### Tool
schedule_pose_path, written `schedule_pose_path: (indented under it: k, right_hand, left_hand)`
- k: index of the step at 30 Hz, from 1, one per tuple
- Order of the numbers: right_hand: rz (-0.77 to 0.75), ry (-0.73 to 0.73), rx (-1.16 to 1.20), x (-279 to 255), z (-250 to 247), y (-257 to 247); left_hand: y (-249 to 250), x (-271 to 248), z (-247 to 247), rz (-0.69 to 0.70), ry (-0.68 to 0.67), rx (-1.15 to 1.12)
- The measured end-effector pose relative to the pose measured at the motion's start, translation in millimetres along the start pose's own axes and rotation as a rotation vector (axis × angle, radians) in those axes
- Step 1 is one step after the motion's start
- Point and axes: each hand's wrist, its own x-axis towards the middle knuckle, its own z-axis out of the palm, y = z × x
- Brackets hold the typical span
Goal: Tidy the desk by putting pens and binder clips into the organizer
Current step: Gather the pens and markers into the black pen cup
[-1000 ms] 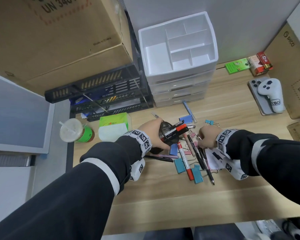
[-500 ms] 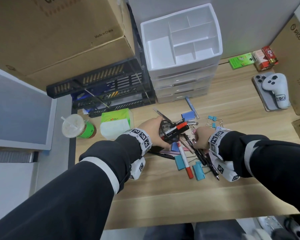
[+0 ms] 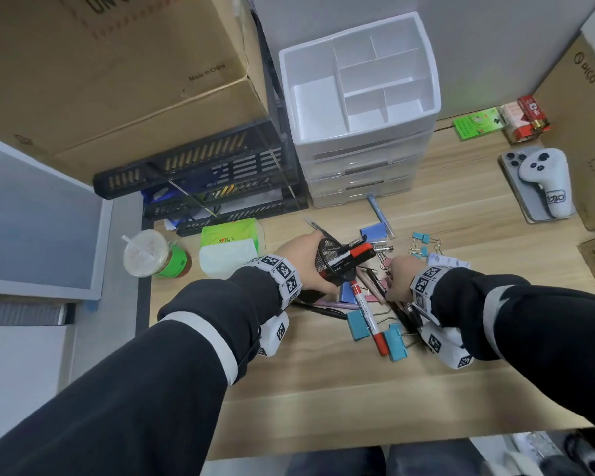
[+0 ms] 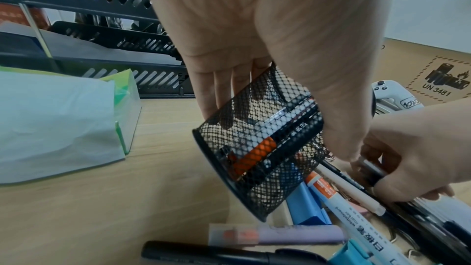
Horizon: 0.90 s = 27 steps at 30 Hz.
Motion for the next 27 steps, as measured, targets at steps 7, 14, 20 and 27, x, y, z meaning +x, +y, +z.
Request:
schedule_pose_path:
  k: [7, 14, 20, 27]
  right_hand:
    - [-0.088, 0.068, 0.081, 4, -9, -3]
    - [-0.124, 0.132, 0.044, 14, 7, -11]
    - [-0.079, 0.119, 0.012, 19, 9, -16]
    - [-0.056, 0.073, -0.016, 17, -2, -16]
  left_hand:
    - [-1, 0, -7, -0.013, 0.018, -0.011]
    - [-10, -3, -4, -0.028, 0.028, -0.001]
    - [-20, -4, 3, -0.054, 0.02, 0.02]
    - [-19, -5, 3, -0.059, 0.014, 0.03]
